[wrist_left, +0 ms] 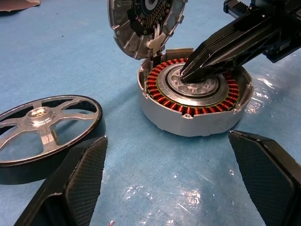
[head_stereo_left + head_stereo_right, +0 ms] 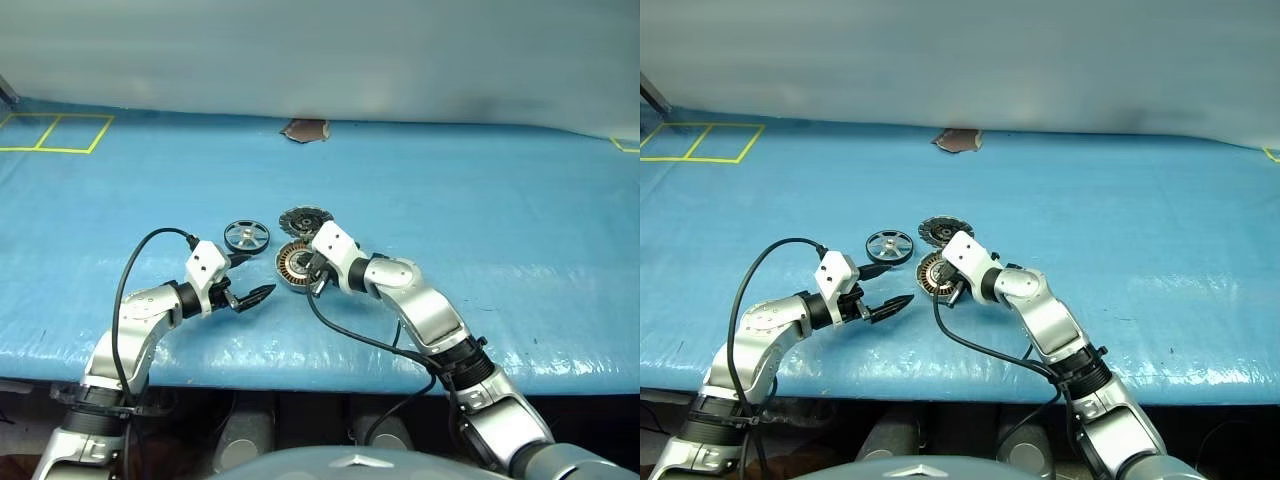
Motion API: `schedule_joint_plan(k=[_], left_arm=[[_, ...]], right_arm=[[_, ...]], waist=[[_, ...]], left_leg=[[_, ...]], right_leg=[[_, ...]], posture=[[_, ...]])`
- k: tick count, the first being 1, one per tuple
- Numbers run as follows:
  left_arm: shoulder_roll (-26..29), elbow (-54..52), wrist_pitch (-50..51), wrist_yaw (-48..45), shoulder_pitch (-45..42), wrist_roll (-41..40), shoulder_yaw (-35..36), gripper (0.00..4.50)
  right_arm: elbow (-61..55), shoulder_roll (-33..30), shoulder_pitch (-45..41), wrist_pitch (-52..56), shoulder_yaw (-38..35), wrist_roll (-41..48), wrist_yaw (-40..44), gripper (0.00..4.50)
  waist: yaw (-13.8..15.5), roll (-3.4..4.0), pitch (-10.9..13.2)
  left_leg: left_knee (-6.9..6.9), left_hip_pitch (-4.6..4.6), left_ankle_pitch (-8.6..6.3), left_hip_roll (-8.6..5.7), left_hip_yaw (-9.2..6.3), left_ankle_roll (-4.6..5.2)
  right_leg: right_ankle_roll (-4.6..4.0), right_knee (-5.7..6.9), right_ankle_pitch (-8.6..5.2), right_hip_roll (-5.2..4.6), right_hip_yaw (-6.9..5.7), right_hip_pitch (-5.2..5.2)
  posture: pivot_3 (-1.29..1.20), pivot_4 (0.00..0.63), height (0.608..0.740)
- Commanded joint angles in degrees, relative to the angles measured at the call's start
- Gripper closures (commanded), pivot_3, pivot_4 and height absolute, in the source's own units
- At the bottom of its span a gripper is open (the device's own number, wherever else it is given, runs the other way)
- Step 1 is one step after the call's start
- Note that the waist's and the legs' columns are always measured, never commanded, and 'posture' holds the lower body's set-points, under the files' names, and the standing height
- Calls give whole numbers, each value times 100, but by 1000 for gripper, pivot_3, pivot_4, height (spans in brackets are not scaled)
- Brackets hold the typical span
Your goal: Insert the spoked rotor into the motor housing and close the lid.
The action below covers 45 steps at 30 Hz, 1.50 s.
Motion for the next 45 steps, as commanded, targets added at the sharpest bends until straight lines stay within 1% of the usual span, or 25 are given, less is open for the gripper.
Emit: schedule_joint_plan(k=[1,15,22,32,45], left_arm=[[9,-54,-39,-10,-104,-24,64,0],[-12,-15,-35,-35,-124,-3,12,0],[-10,-43,-16,-26,-81,-16,34,0],[5,-70,12,-40,-26,-19,28,0],[28,-117,11,-15,42,-15,66,0]], right_arm=[[-126,55,78,94,75,61,43,4481],[-358,79,123,213,146,96,75,4481],[-359,215,3,155,-33,150,-34,4481],[-387,302,-129,115,-51,144,-51,4481],[299,178,-55,127,240,9,83,4481]], waist=[[-1,0,0],[-7,0,1],[-15,0,2],[-1,1,4],[-7,2,4]], left_leg=[[-3,0,0,0,0,0],[-12,0,0,3,1,0],[-13,0,0,8,1,0],[-12,-4,1,10,0,-1],[-12,0,1,11,0,-2]], right_leg=[[2,0,1,0,0,-1],[0,-1,-1,3,0,-6],[0,-1,-1,9,0,-8],[0,-2,-1,12,0,-9],[-2,-1,-1,13,0,-6]], posture=[[0,150,740],[0,150,740],[0,150,740],[0,150,740],[0,150,740]])
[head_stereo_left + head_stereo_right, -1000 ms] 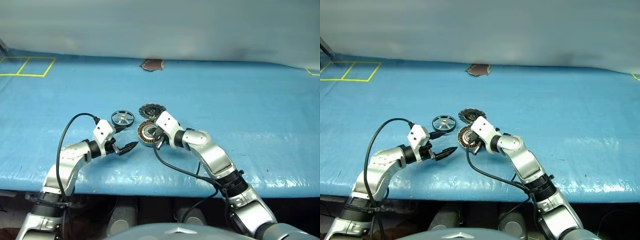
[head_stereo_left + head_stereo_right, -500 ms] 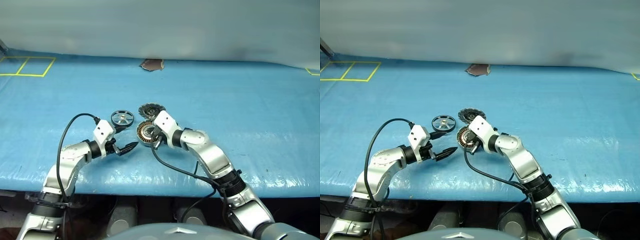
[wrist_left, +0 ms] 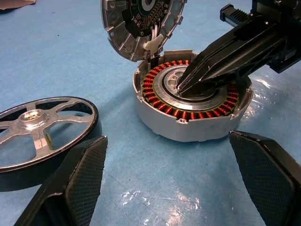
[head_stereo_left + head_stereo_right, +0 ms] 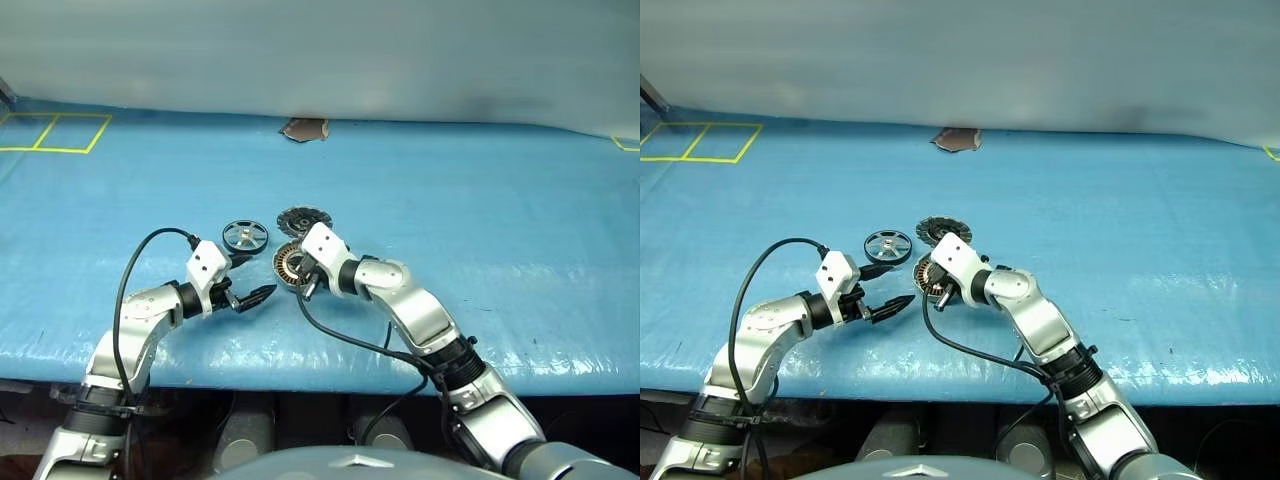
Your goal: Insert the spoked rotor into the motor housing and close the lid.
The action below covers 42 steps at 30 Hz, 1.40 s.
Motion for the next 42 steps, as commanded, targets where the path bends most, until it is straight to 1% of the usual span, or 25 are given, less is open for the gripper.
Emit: schedule_joint_plan(k=[1,6,12,20,25,29,42], left_arm=[[49,-128,-14,-2,27,-19,75,0],[50,-142,-10,9,53,-27,85,0],[64,-152,-6,14,73,-33,103,0],[75,-153,14,4,38,-32,88,0],[75,-144,20,-14,24,-37,78,0],[76,-81,14,-18,5,-27,80,0],[84,-120,42,29,71,-32,125,0]], right_arm=[[273,-9,45,96,115,-18,72,4481],[828,165,83,241,-176,191,50,4481],[889,95,177,173,-220,197,96,4481],[555,-93,311,114,-84,-27,-50,4481],[-337,-168,473,171,-223,197,-31,4481],[-710,-217,464,190,-295,213,-122,4481],[-914,-270,348,253,-395,292,-170,4481]], waist=[[-2,0,0],[-1,-2,-4],[4,1,-10],[31,2,-22],[53,1,-23],[46,4,-20],[21,4,-16]], left_leg=[[0,1,0,0,0,0],[2,11,0,5,0,0],[2,24,0,12,0,-1],[2,23,0,10,-1,-1],[2,12,0,10,-2,-2],[3,4,0,11,-2,-2],[2,-7,0,12,-2,-3]], right_leg=[[0,0,0,0,0,0],[-22,1,-12,4,0,11],[-27,1,-15,10,0,22],[-28,-2,-15,8,0,21],[-28,-3,-15,6,1,16],[-27,-2,-15,8,0,6],[-27,-3,-15,10,0,-3]], posture=[[0,150,740],[0,150,740],[0,150,740],[0,150,740],[0,150,740],[0,150,740],[0,150,740]])
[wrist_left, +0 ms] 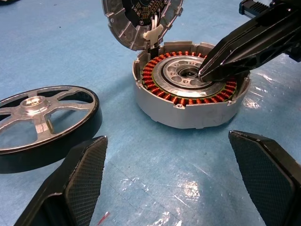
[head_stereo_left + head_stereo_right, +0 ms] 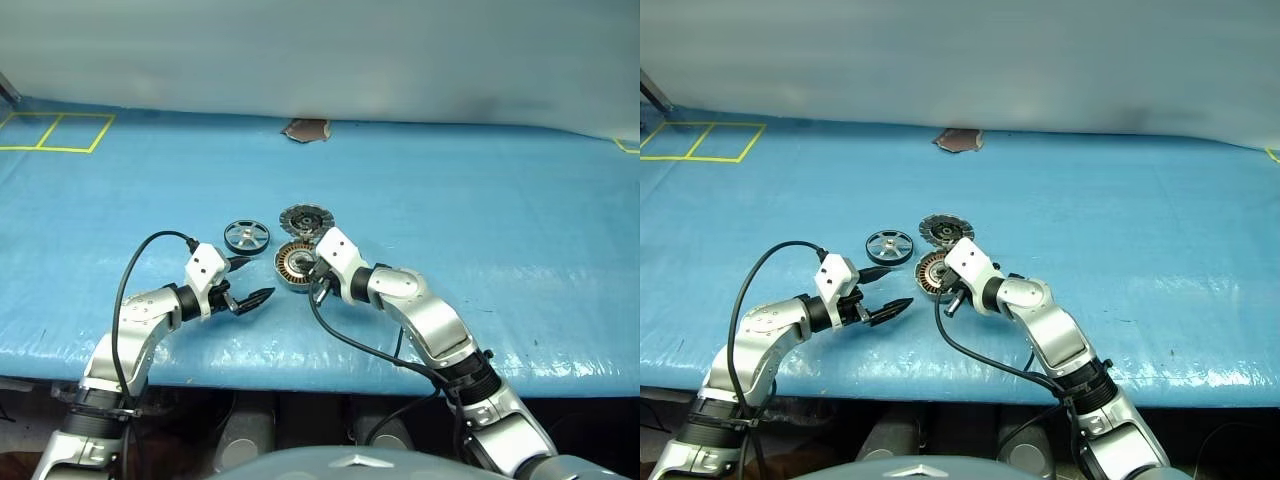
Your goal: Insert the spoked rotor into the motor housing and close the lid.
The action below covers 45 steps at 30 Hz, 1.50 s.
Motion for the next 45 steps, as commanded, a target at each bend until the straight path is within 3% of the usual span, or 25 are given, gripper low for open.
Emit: schedule_joint_plan(k=[1,33,45], left_arm=[[51,-126,-14,25,19,-31,122,0],[77,-181,-33,111,110,-36,143,0],[76,-173,-49,128,105,-30,138,0]], right_arm=[[-316,-32,-149,-3,-168,58,-31,4481],[87,-18,-157,25,114,-15,-55,4481],[733,-7,-242,40,290,-210,-91,4481]], waist=[[-1,0,0],[-6,0,3],[-7,-2,1]], left_leg=[[0,0,0,0,0,0],[-6,-1,0,0,0,0],[-2,12,0,3,1,-1]], right_leg=[[0,0,0,0,0,0],[-1,0,0,1,0,-3],[-3,1,-2,1,0,8]], posture=[[0,150,740],[0,150,740],[0,150,740]])
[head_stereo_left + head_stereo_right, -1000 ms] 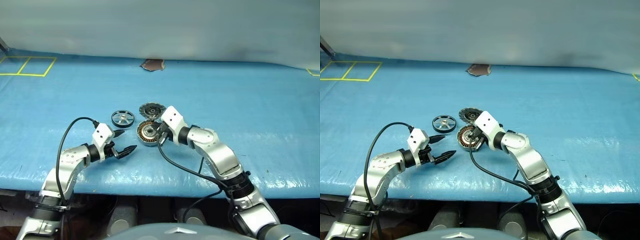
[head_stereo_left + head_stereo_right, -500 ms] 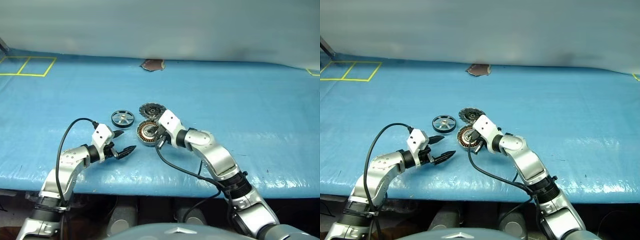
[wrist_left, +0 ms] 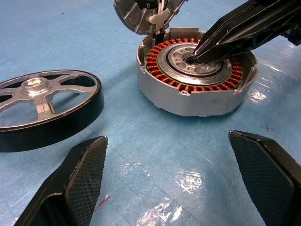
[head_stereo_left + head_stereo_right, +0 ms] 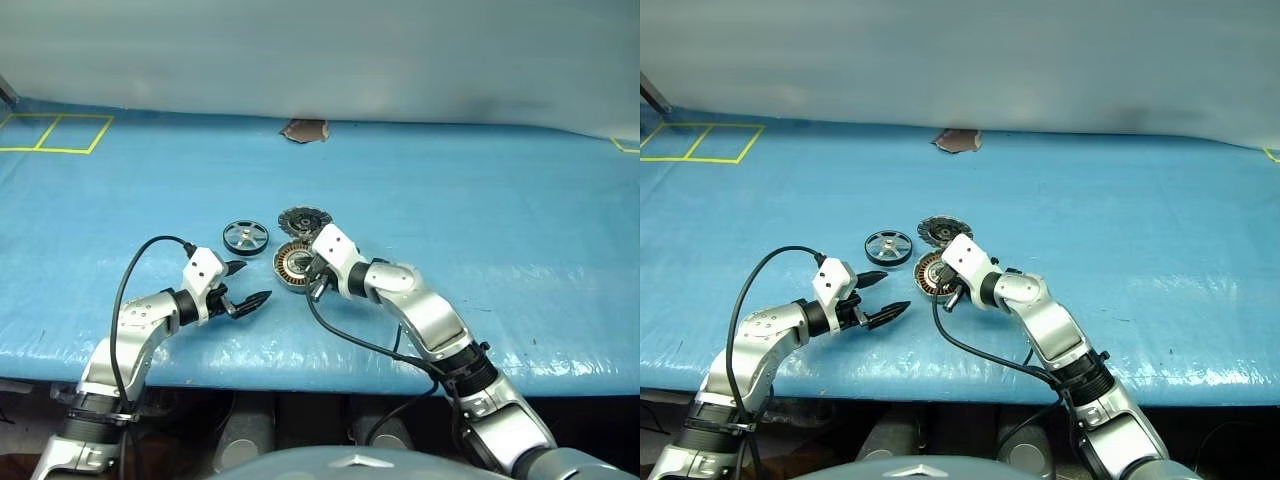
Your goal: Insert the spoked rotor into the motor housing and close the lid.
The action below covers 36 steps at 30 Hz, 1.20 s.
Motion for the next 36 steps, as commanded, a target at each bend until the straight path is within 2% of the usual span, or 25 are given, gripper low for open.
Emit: schedule_joint_plan(k=[1,25,36], left_arm=[[32,-176,-80,9,-19,-30,131,0],[9,-166,-90,11,-63,-34,109,0],[18,-169,-120,12,-63,-41,142,0]], right_arm=[[385,4,73,169,102,-124,-53,4481],[1067,277,40,184,-100,-89,-269,4481],[838,208,77,116,-127,-122,-299,4481]], waist=[[2,0,-1],[9,-1,-17],[5,2,-38]], left_leg=[[0,1,0,0,0,0],[2,8,0,0,-1,-1],[1,10,0,1,-1,-1]], right_leg=[[0,0,0,1,0,0],[-1,0,-1,0,0,6],[-3,0,-2,0,0,5]], posture=[[0,150,740],[0,150,740],[0,150,740]])
